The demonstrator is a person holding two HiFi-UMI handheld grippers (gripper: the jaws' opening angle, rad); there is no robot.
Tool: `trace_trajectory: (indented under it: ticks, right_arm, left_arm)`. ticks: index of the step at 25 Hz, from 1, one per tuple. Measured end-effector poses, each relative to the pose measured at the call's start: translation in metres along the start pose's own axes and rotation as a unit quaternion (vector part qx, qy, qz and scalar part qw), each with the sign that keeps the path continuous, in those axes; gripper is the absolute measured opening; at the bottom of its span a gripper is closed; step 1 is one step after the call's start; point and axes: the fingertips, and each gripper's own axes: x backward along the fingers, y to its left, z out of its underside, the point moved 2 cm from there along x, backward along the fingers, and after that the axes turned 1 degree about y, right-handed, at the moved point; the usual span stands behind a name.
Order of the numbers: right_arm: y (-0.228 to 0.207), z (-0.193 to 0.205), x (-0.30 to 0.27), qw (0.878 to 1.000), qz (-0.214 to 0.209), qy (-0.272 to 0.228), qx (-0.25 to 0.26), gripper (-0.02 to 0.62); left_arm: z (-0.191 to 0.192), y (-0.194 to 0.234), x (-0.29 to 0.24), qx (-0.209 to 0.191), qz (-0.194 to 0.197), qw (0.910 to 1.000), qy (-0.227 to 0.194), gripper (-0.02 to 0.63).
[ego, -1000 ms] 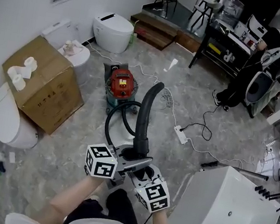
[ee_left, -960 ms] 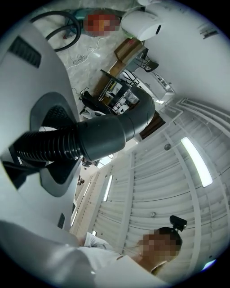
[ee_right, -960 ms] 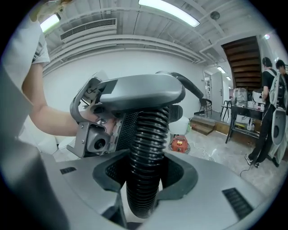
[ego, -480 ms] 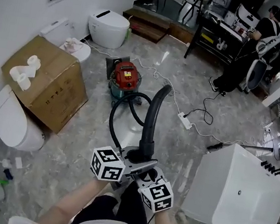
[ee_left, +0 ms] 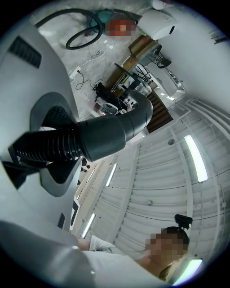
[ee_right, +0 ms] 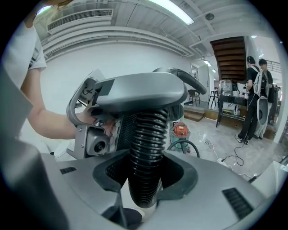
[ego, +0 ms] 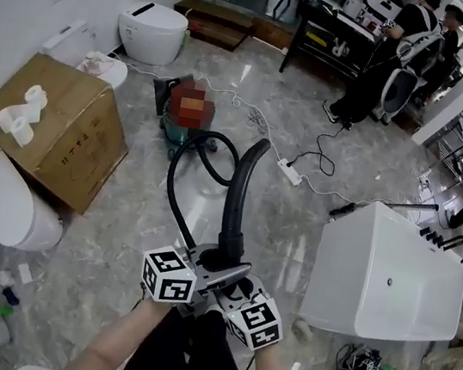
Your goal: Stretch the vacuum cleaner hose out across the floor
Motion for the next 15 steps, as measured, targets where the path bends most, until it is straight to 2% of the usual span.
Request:
trace_trajectory:
  ticks: [8,15]
  right_arm:
    - [0.008,0.026,0.021,1.0,-0.006,0.008,-0.004,0.179]
    - [0.028,0.056,0.071,1.0,-0.009,-0.007,-0.003,0.178]
  left_arm:
    - [0.028,-0.018,-0.008,0.007,-0.003,1.0,0.002,0.172]
    - [0.062,-0.071,-0.02,-0.014,-0.011,0.9998,0.006,0.172]
